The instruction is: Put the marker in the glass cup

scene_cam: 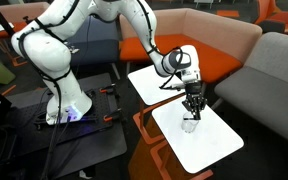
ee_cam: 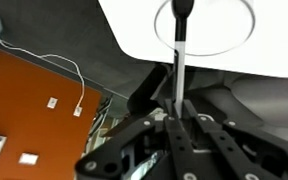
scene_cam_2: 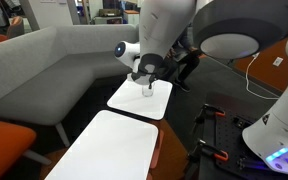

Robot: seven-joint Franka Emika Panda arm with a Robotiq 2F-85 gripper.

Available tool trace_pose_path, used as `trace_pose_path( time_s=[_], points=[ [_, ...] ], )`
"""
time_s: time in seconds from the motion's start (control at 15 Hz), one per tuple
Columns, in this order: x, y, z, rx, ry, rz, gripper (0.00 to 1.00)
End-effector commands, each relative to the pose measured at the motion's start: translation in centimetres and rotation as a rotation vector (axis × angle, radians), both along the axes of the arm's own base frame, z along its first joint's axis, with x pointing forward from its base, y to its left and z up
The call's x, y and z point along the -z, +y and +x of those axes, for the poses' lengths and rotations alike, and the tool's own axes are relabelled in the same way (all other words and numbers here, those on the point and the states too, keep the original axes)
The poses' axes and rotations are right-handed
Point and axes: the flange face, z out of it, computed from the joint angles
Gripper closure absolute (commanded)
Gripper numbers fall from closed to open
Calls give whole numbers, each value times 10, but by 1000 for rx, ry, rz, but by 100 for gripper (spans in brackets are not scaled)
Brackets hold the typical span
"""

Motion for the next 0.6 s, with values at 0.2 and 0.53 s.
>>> trace_pose_path(
  time_s=[0.2, 0.53],
  points=[
    [18, 0, 15, -10, 49, -23, 97],
    [20, 10, 17, -40, 46, 3, 39]
  ],
)
